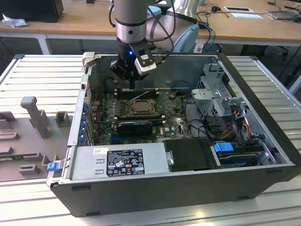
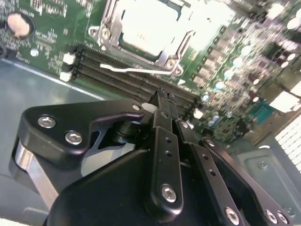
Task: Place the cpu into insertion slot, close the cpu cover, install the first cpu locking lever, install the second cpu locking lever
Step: 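Install the first cpu locking lever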
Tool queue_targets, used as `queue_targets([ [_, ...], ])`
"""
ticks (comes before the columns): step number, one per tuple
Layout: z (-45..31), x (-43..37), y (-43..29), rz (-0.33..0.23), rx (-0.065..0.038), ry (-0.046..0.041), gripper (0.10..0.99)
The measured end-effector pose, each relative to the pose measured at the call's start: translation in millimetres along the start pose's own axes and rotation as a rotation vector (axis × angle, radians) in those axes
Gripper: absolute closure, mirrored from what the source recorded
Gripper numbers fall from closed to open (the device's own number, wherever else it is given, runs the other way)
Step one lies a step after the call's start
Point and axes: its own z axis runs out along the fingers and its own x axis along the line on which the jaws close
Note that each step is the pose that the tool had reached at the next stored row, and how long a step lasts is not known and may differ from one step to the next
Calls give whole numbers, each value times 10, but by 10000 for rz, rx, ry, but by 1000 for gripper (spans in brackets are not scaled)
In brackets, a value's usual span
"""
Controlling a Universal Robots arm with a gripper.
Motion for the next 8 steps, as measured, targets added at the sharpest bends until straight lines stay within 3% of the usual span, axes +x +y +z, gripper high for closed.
queue_targets([
  [2,20,0,-4,-1,-48,-17,980],
  [6,83,-14,-11,-325,-30,10,980],
  [8,102,-64,-8,-349,-28,12,980],
])
